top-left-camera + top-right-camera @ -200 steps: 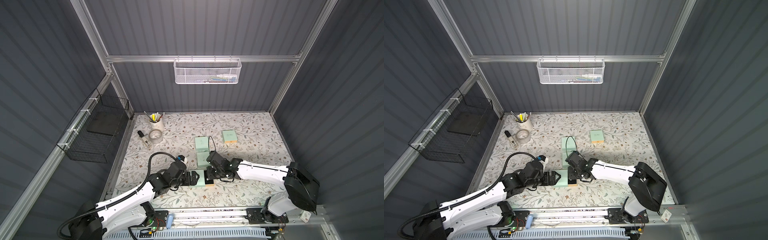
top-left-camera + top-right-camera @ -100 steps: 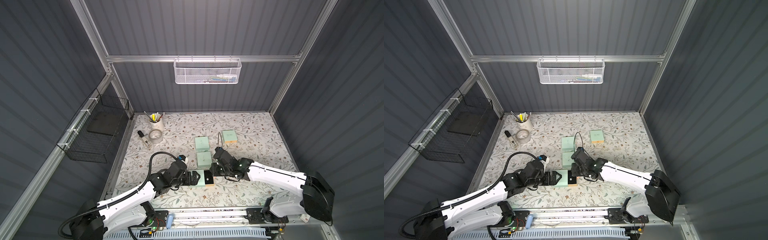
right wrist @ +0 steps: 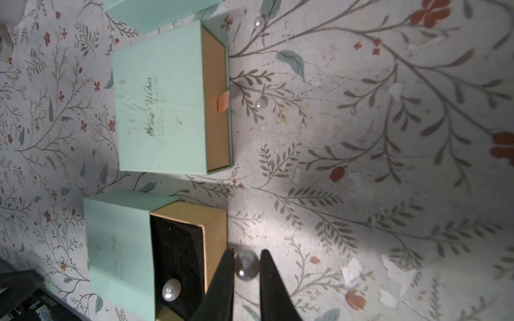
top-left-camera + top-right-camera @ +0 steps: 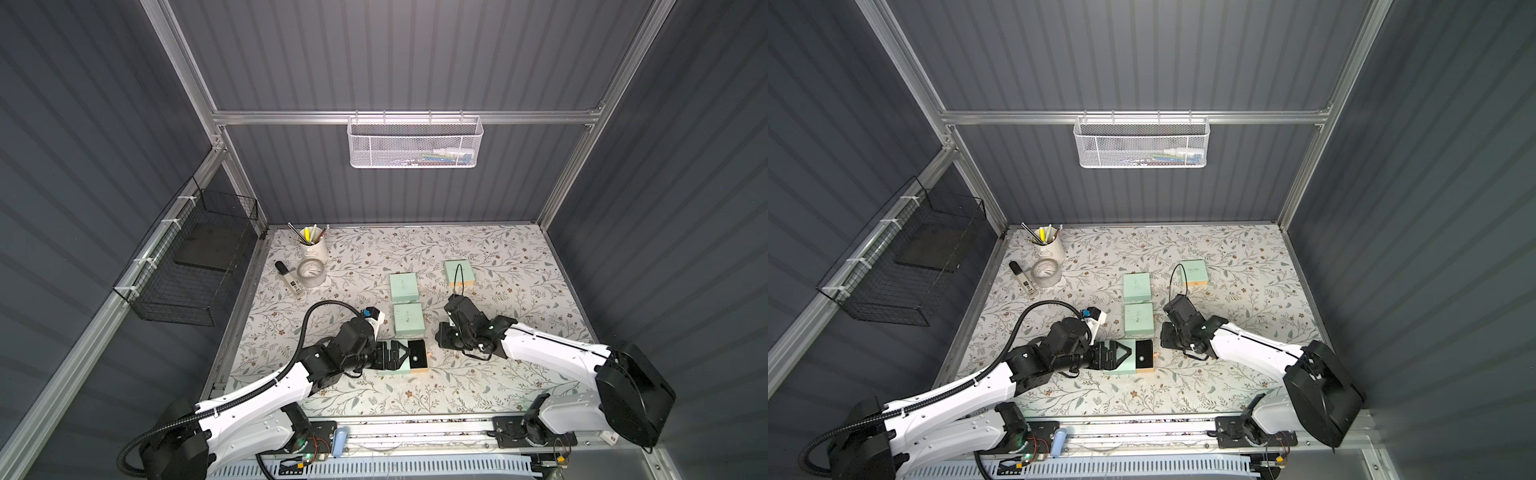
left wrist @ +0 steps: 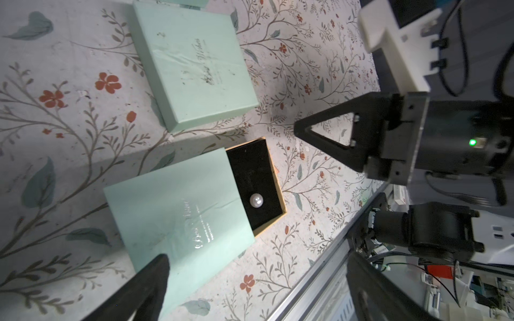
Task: Take out the earrings from the drawer-style jewelry box
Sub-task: Place the earring at the center of the board.
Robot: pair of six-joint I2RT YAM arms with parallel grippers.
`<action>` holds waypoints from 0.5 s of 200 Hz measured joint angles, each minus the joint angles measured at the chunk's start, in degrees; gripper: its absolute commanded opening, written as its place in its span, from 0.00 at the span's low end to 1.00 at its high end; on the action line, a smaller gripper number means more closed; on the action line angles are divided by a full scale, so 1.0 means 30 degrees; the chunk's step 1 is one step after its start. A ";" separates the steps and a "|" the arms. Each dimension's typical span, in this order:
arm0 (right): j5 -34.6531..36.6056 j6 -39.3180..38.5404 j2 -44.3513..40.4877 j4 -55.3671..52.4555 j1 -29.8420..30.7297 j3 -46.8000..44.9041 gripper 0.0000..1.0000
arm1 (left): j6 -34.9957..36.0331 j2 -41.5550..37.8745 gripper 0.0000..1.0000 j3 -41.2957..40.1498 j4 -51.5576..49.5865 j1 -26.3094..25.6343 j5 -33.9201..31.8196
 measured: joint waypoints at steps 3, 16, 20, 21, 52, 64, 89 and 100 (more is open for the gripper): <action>-0.0015 -0.0015 0.0124 0.0073 -0.0015 0.0000 0.17 | 0.0007 0.0022 1.00 0.0000 0.0073 0.0000 0.0080; -0.0095 -0.0051 0.0627 0.0401 -0.0073 0.0000 0.17 | 0.0022 0.0080 1.00 0.0000 0.0350 0.0000 0.0386; -0.0095 -0.0058 0.0743 0.0488 -0.0080 0.0000 0.17 | 0.0029 0.0109 1.00 0.0007 0.0393 0.0000 0.0466; -0.0095 -0.0066 0.0794 0.0510 -0.0080 0.0000 0.17 | 0.0022 0.0109 1.00 0.0007 0.0423 0.0000 0.0495; -0.0087 -0.0262 0.1457 0.0947 -0.0087 0.0000 0.17 | 0.0080 0.0408 1.00 0.0000 0.0831 0.0000 0.0947; -0.0087 -0.0328 0.1632 0.1049 -0.0102 0.0000 0.17 | 0.0080 0.0503 1.00 0.0007 0.0903 0.0000 0.1035; -0.0066 -0.0342 0.1909 0.1151 -0.0124 0.0000 0.18 | 0.0087 0.0656 1.00 0.0007 0.0918 0.0000 0.1100; -0.0073 -0.0350 0.1996 0.1180 -0.0153 0.0000 0.19 | 0.0080 0.0678 1.00 0.0007 0.0911 0.0000 0.1100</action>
